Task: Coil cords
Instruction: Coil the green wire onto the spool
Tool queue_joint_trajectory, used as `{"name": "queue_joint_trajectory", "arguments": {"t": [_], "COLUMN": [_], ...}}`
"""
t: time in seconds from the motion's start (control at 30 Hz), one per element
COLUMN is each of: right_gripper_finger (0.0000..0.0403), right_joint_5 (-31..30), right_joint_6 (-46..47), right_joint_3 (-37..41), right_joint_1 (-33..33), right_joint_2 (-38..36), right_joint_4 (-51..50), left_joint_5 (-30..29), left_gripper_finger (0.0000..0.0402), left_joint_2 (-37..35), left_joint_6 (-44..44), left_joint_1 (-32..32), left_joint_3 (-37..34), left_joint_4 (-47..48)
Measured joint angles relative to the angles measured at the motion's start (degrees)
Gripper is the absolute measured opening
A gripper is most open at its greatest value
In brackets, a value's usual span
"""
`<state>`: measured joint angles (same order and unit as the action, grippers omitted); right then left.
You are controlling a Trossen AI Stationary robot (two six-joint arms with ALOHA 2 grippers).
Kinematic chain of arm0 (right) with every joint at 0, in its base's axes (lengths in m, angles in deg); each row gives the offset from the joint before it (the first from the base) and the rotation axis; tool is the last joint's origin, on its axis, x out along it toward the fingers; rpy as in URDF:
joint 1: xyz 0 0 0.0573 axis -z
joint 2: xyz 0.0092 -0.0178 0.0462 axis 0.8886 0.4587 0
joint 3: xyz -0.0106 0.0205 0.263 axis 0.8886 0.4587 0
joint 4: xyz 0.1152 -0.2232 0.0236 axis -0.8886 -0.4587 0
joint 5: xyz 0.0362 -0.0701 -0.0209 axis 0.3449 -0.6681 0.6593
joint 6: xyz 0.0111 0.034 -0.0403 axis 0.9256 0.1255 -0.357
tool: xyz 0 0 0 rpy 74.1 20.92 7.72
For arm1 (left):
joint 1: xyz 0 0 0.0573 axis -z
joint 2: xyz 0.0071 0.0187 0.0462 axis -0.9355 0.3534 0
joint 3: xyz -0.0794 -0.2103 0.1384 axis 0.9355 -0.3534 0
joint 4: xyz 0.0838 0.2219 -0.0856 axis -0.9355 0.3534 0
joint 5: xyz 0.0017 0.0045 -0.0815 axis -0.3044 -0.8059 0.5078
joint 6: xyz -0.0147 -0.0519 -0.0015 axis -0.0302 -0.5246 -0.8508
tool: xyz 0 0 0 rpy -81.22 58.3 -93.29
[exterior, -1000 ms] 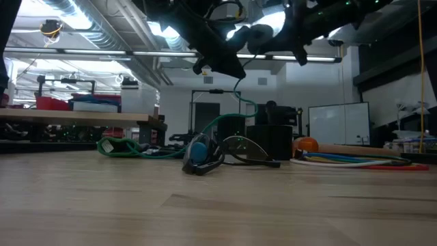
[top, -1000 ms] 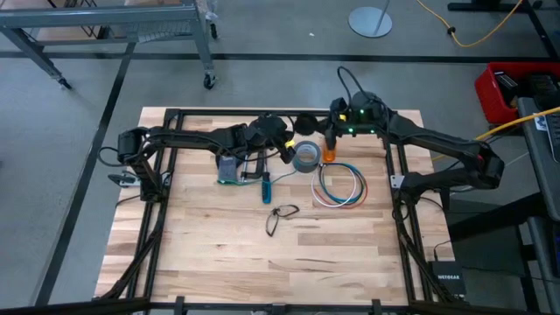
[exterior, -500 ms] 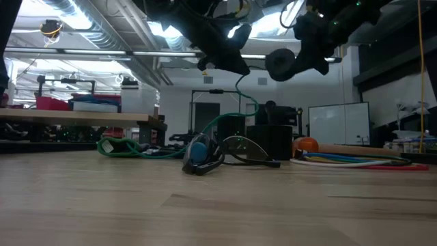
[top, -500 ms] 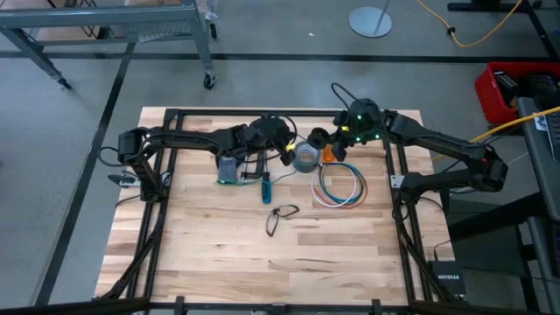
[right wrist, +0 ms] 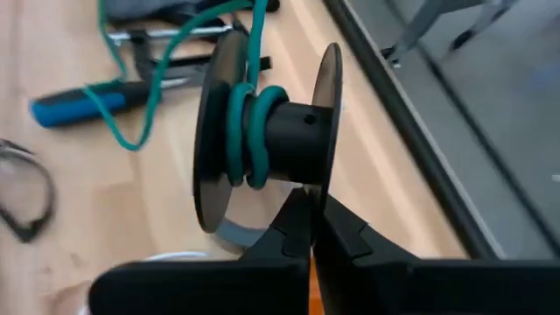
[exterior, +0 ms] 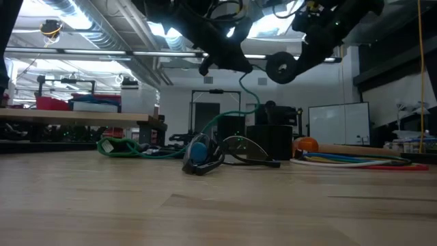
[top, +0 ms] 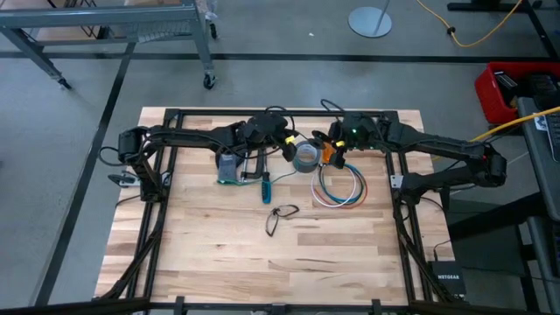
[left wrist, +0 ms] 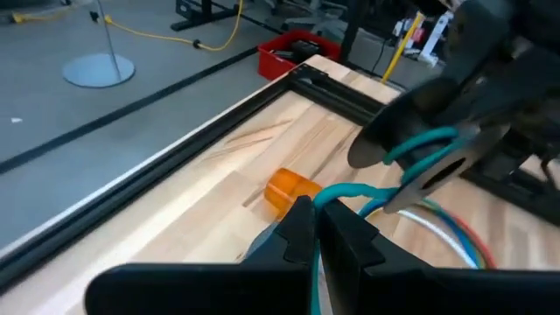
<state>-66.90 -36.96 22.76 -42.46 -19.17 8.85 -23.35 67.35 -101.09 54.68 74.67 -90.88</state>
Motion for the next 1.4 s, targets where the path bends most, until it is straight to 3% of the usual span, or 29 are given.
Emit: {"name": "queue_joint_trajectory", "arguments": {"t": [0.2,0.47,0.67,1.0,1.4], "right_gripper_finger": [0.0001,0.0001,0.0001,0.0001,0.0001], "right_joint_5": [-8.1,-15.7,-16.0,-14.6,-14.1], "right_joint_6": [-3.0,-2.4,-0.3,12.9,16.7], "right_joint_3": [0.0,0.1,0.1,0.2,0.3], "right_joint_1": [-3.4,-4.5,-4.5,-4.5,-4.5], "right_joint_2": [1.0,8.2,11.3,12.9,13.1], "right_joint_4": [0.0,4.0,9.7,11.9,17.4], "left_joint_5": [1.7,3.5,3.3,3.5,3.8], "left_gripper_finger": [0.0000,0.0000,0.0000,0.0000,0.0051], "left_joint_2": [0.0,0.0,0.0,0.1,0.1], "left_joint_6": [-3.9,-8.5,-8.7,-9.2,2.9], "left_joint_1": [-0.1,-0.1,0.2,0.4,3.7], "left_joint_3": [0.0,0.0,0.0,0.0,0.1], "left_joint_4": [-3.0,-5.0,-5.8,-5.9,-6.3]}}
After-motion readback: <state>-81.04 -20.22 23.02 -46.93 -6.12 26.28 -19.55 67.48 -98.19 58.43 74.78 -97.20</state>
